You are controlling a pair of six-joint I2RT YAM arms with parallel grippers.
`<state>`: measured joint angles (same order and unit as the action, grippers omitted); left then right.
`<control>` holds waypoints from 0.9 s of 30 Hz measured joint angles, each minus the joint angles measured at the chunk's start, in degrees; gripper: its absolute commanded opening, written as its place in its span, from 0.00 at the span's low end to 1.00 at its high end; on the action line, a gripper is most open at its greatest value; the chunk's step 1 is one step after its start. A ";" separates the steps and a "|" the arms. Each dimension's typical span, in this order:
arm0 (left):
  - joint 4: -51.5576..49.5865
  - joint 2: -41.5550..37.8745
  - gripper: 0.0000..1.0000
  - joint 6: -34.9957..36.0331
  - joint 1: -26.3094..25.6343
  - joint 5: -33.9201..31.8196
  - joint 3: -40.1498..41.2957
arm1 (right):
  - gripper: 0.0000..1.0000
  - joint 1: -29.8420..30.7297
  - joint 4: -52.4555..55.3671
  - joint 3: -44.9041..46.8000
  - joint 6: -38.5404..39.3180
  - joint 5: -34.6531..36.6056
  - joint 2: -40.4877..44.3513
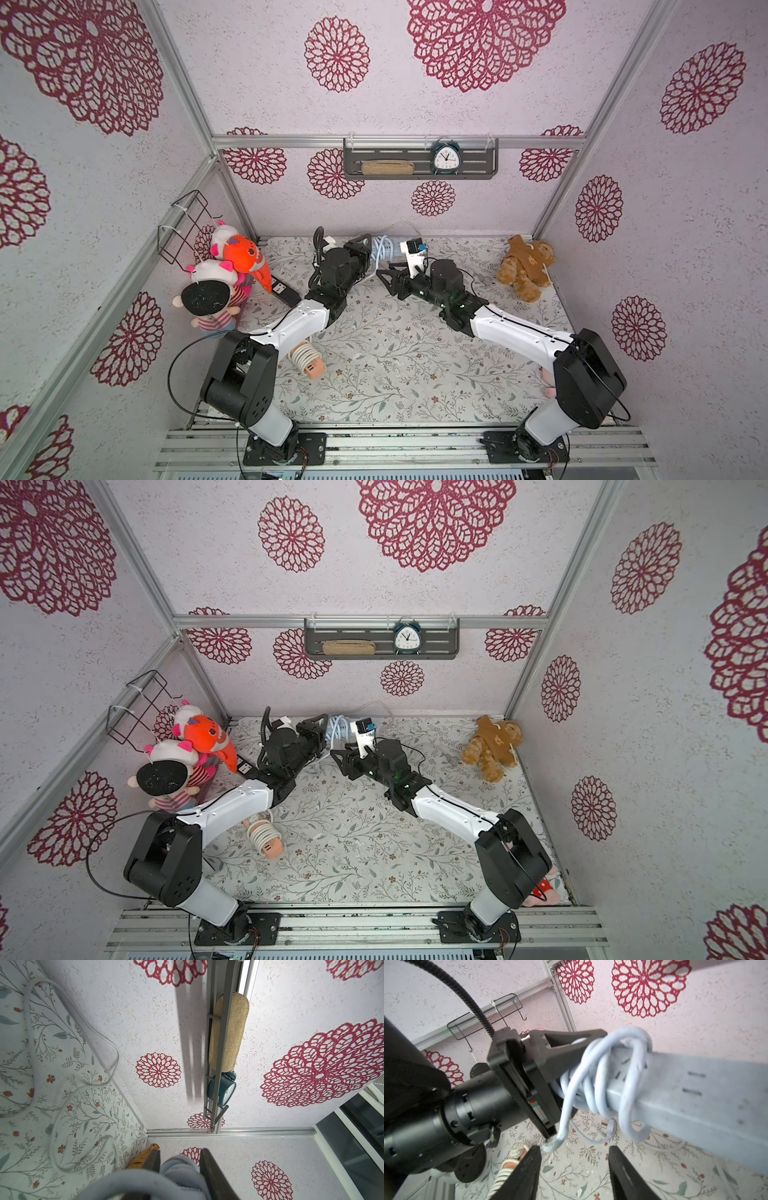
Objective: Unwrap the cord wrapped around the power strip
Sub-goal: Unwrap the power cord from the power strip.
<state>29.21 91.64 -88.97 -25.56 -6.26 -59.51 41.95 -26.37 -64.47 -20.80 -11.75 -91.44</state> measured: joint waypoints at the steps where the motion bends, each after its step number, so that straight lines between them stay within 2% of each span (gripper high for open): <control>1: -0.11 0.00 0.00 0.35 -0.11 -0.24 -0.02 | 0.57 0.00 0.07 -0.94 -0.17 0.02 -0.63; 5: -0.46 -0.02 0.00 1.14 -0.35 -1.11 0.00 | 0.41 0.07 0.76 -4.33 -0.35 0.00 -3.45; 8: -0.52 -0.11 0.00 1.55 -0.20 -1.81 0.02 | 0.20 0.09 1.51 -5.88 -0.92 -0.28 -5.18; 12: -0.90 -1.05 0.00 2.29 -0.22 -2.16 1.09 | 0.02 0.42 2.97 -6.82 -1.29 -1.20 -5.88; 21: -2.12 -4.00 0.00 4.74 1.38 -1.70 4.22 | 0.00 -0.26 13.35 -6.21 1.73 -0.92 -0.79; 27: -3.19 -4.33 0.00 6.58 4.15 4.37 4.22 | 0.00 -5.09 24.76 -7.32 5.53 -1.81 3.98</control>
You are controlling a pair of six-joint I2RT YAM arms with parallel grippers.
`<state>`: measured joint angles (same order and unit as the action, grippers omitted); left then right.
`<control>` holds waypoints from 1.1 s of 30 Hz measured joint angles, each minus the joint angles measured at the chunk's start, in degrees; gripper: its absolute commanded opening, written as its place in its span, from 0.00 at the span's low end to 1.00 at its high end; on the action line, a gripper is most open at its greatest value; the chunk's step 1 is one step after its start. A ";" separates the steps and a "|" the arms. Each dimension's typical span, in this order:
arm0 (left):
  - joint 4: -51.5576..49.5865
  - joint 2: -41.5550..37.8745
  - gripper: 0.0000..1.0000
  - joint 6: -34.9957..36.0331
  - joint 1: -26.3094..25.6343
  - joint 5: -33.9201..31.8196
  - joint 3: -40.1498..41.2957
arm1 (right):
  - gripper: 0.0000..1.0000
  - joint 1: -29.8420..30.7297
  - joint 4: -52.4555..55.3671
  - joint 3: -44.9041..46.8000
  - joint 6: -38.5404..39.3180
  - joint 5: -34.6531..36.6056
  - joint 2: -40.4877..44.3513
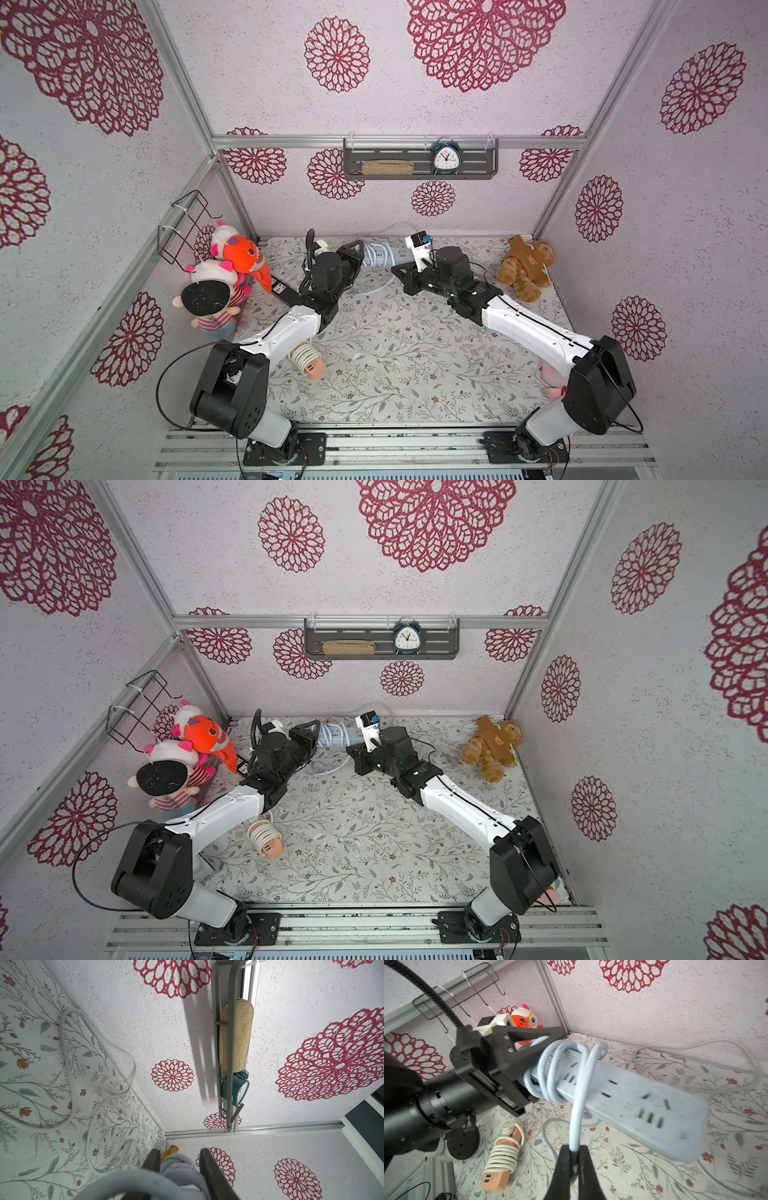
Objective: Unwrap the cord wrapped around the power strip
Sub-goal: Unwrap the power cord from the power strip.
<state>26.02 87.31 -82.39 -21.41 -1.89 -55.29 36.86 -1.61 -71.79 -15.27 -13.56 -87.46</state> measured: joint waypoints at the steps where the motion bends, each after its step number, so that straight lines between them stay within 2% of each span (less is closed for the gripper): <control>1: -0.28 -0.07 0.00 0.28 0.81 1.90 0.00 | 0.00 -1.25 2.80 -1.22 1.20 -0.37 0.04; 8: 0.22 -0.09 0.00 0.50 6.58 16.94 0.72 | 0.00 -9.40 18.93 -11.15 9.55 -4.39 -1.79; 11: 3.54 -0.02 0.00 -1.60 7.91 22.73 0.74 | 0.00 -11.58 22.05 -13.79 12.83 -6.34 -4.31; 14: 9.38 0.42 0.00 -5.22 8.68 25.64 0.81 | 0.00 -12.68 22.53 -13.27 14.34 -8.96 -6.84; 17: 17.25 1.88 0.00 -9.97 9.49 25.49 1.75 | 0.00 -12.68 21.09 -9.46 14.32 -11.06 -7.74; 22: 28.24 7.87 0.00 -16.90 10.73 21.29 3.96 | 0.00 -12.66 16.35 -1.88 13.75 -12.13 -7.74; 26: 30.29 11.23 0.00 -19.34 10.80 17.59 5.03 | 0.00 -12.66 14.43 2.84 13.88 -10.73 -7.74; 33: 31.65 11.47 0.00 -20.57 10.84 14.88 5.92 | 0.00 -12.59 9.53 8.04 13.97 -8.85 -7.74</control>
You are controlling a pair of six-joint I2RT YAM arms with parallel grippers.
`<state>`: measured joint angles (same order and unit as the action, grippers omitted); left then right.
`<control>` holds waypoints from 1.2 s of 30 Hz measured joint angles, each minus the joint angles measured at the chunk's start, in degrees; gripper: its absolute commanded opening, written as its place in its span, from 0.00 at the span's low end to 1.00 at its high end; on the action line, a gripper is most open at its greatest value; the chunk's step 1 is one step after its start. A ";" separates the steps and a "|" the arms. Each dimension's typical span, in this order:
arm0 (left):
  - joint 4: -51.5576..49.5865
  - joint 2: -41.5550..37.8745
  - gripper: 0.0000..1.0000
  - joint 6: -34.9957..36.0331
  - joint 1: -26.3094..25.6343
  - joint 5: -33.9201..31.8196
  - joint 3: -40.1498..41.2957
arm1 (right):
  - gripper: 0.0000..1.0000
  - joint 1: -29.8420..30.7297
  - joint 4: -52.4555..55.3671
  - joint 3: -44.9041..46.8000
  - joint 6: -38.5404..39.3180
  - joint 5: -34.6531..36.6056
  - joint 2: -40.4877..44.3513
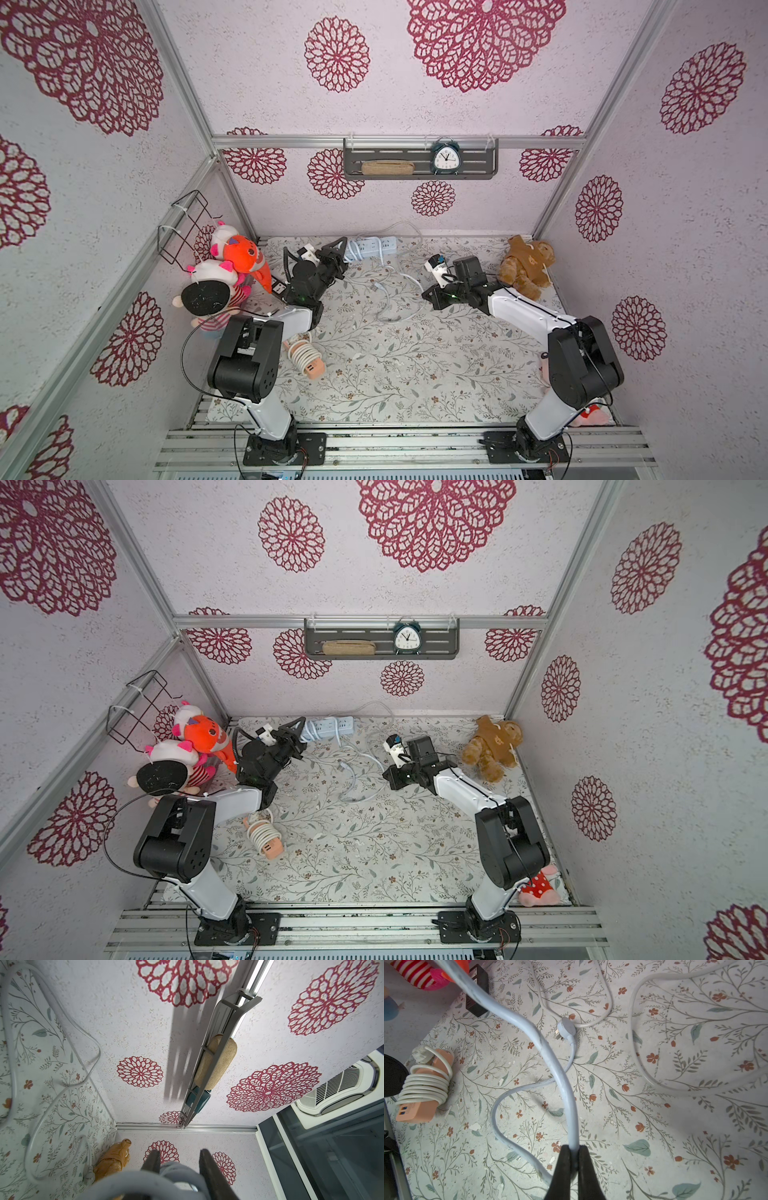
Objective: Unwrap the cord wrapped around the power strip
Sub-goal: Unwrap the power cord from the power strip.
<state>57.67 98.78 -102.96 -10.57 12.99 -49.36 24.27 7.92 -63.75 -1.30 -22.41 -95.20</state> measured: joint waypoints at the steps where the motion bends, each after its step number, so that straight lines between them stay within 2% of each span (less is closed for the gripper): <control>1: 0.52 0.00 0.00 -0.22 0.02 -0.13 0.33 | 0.00 0.04 -1.40 0.72 -0.39 -0.24 0.00; 7: -1.14 -0.24 0.00 1.88 0.76 -0.39 1.55 | 0.00 0.33 -4.76 2.91 -3.02 -0.42 0.02; 14: -19.56 -7.34 0.00 15.34 1.81 -0.22 -0.26 | 0.00 0.98 3.93 0.46 -2.49 0.63 5.11; 17: -24.24 -9.53 0.00 19.17 2.12 1.81 -2.12 | 0.00 0.48 8.07 -6.10 -0.96 1.88 6.99; 20: -25.09 -9.94 0.00 20.41 2.27 5.44 -2.97 | 0.00 -0.46 9.44 -14.45 0.59 3.63 4.83; 23: -26.34 -10.12 0.00 20.98 2.34 9.05 -2.97 | 0.00 -1.62 9.46 -18.58 1.22 3.82 1.09; 30: -39.06 -15.41 0.00 29.16 2.99 12.96 -4.61 | 0.00 -4.61 12.13 -19.26 0.15 1.29 -8.76; 36: -42.42 -18.99 0.00 31.56 5.22 13.16 -3.89 | 0.00 -8.02 14.69 -19.91 -1.33 -1.86 -10.93</control>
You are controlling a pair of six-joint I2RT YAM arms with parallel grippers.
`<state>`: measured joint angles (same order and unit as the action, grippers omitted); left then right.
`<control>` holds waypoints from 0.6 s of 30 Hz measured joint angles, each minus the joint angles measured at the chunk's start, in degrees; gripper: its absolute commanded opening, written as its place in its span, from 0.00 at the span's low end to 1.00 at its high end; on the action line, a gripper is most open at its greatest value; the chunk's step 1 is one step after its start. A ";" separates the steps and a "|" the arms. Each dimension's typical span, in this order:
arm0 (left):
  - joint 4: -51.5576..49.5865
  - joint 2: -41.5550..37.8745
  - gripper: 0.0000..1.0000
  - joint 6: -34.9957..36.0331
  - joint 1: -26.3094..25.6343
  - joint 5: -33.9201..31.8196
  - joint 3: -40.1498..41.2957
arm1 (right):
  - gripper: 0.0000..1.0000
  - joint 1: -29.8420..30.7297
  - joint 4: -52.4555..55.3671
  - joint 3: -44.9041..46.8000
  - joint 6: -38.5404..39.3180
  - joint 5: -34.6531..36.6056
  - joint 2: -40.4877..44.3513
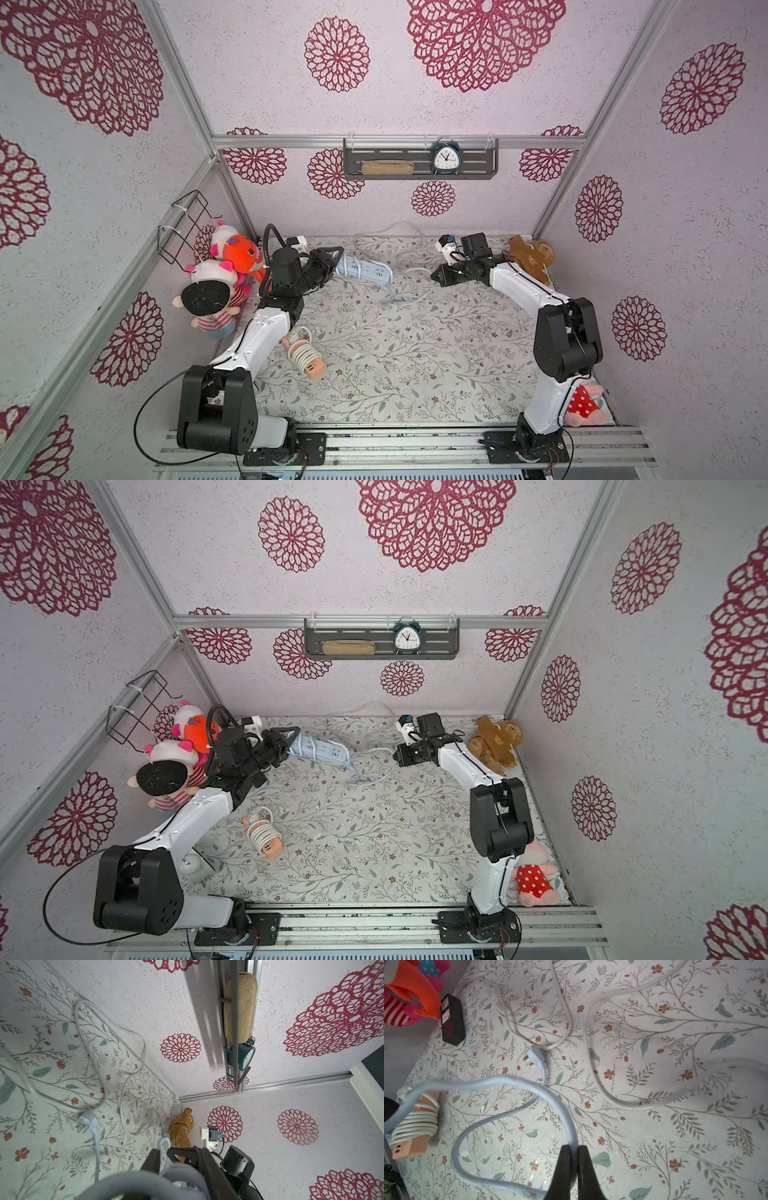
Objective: Unwrap the cord wrapped around the power strip
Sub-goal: Unwrap the power cord from the power strip.
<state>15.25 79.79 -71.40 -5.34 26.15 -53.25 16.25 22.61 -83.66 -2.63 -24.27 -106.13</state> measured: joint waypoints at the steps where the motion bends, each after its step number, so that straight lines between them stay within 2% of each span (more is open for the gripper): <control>1: -0.35 -0.37 0.00 0.13 0.39 -0.24 0.31 | 0.00 -0.61 0.37 0.02 -0.24 -0.42 -0.17; 6: -6.47 -0.63 0.00 4.20 0.81 -4.11 0.37 | 0.00 -2.01 2.75 3.43 -1.88 -5.95 1.18; 10: -7.32 -0.33 0.00 4.63 0.85 -4.07 0.63 | 0.00 -2.10 6.67 3.91 -1.44 -6.27 3.65; 13: 1.86 1.81 0.00 -1.25 1.38 -0.46 2.73 | 0.00 -2.95 8.33 2.56 -0.72 -3.78 3.63; 15: 11.28 6.01 0.00 -7.58 1.60 2.40 3.65 | 0.00 -3.26 8.44 2.54 -0.26 -1.90 2.49; 18: 19.80 11.15 0.00 -14.10 1.60 4.42 3.72 | 0.00 -3.17 7.37 4.26 -0.24 -0.59 -0.26</control>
<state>35.05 90.94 -85.49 -3.75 30.57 -49.54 13.08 29.98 -79.40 -2.87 -24.86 -106.39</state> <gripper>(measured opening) 0.339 0.073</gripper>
